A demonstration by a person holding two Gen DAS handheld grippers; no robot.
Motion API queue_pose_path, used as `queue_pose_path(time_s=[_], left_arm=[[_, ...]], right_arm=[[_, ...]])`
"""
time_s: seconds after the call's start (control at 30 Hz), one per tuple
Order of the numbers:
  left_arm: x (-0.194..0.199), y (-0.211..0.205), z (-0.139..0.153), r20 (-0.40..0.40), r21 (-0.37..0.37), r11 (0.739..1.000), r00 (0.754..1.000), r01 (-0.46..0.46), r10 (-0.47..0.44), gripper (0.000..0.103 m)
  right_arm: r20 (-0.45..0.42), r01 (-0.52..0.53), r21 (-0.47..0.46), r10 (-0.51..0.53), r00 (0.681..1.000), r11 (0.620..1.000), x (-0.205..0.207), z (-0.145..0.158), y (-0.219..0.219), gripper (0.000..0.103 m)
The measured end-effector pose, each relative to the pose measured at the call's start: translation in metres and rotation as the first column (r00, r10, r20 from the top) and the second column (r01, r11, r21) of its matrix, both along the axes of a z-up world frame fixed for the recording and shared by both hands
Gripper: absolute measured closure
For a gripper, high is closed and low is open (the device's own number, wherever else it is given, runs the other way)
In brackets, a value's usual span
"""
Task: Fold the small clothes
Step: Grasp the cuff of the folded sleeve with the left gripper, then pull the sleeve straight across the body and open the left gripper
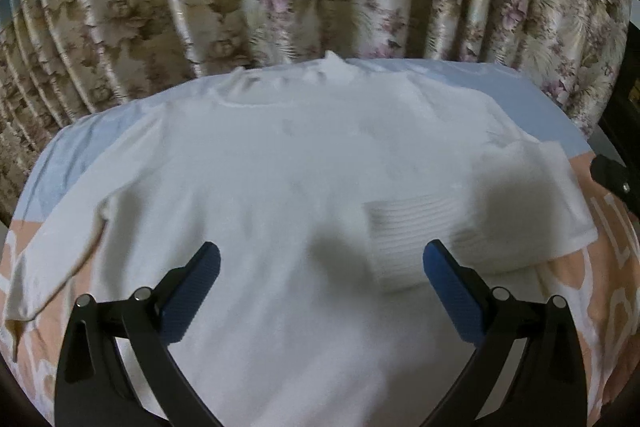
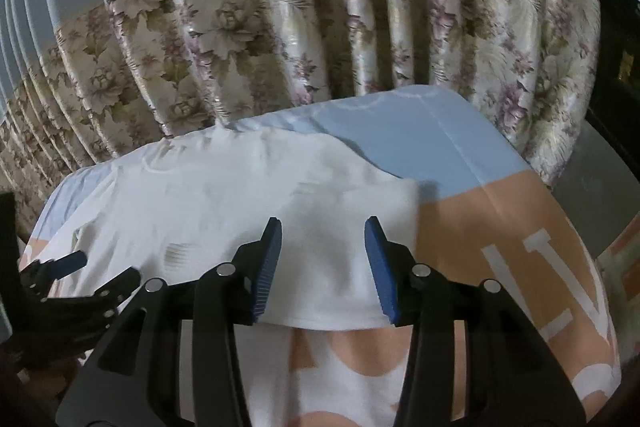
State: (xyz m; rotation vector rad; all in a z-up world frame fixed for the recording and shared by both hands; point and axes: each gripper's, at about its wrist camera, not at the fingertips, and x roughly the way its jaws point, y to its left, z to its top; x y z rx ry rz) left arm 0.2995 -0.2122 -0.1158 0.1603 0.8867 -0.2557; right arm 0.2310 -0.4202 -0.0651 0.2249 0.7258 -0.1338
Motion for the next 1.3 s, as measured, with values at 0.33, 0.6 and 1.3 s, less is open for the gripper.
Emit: queue_pose_path(time_s=[0.33, 0.6, 1.3], left_arm=[[0.023, -0.042, -0.03, -0.115, -0.032, 0.999, 0.993, -0.036, 0.032, 0.027], [0.018, -0.059, -0.02, -0.108, -0.1, 0.995, 0.994, -0.017, 0.007, 0.081], [0.085, 0.128, 0.019, 0.13, 0.142, 0.96, 0.966, -0.242, 0.225, 0.086]], right_arm=[[-0.021, 0.005, 0.039, -0.005, 1.0, 0.999, -0.006, -0.02, -0.022, 0.057], [-0.028, 0.015, 0.044, -0.014, 1.0, 0.999, -0.006, -0.024, -0.028, 0.053], [-0.052, -0.086, -0.014, 0.085, 0.995, 0.996, 0.029, -0.02, 0.032, 0.053]])
